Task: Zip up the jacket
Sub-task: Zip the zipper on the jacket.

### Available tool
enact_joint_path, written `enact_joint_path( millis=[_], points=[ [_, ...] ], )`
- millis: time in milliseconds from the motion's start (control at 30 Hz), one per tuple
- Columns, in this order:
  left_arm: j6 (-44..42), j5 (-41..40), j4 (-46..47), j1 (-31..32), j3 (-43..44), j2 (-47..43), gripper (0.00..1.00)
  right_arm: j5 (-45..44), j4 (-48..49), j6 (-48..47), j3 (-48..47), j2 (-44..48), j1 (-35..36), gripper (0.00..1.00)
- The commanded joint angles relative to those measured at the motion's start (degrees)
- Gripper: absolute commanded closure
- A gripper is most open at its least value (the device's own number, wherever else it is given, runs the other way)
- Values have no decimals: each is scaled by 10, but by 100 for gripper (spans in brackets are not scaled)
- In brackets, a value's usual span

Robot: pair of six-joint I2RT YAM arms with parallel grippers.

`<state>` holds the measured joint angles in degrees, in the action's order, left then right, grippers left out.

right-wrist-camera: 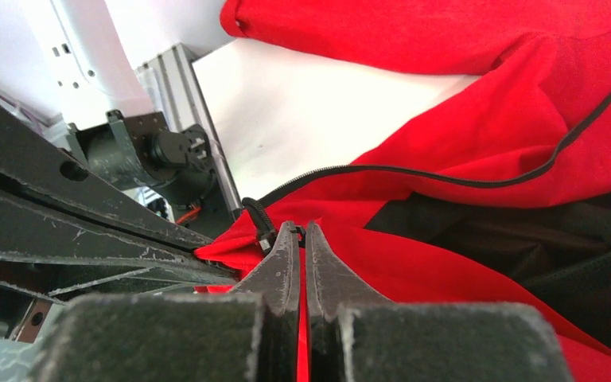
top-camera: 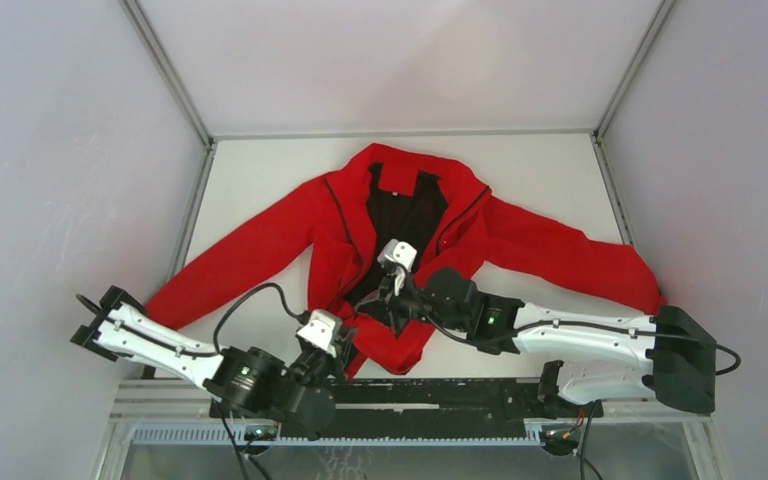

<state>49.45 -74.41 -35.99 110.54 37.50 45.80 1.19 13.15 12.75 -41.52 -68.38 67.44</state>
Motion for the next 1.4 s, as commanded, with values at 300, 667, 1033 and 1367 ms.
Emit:
enact_joint_path(
  millis=[300,667,1033,1367],
  points=[
    [-21,-30,72,36,-1,-76,100,-100,-40,-15,72,107,-53,100],
    [-68,8,107,36,-21,-119,100,-141,-90,-62,11,185,31,100],
    [-56,11,108,36,-48,-148,99,-199,-158,-108,-86,160,120,100],
    [-38,17,86,36,-41,-118,88,-218,-176,-119,-143,107,126,100]
  ],
)
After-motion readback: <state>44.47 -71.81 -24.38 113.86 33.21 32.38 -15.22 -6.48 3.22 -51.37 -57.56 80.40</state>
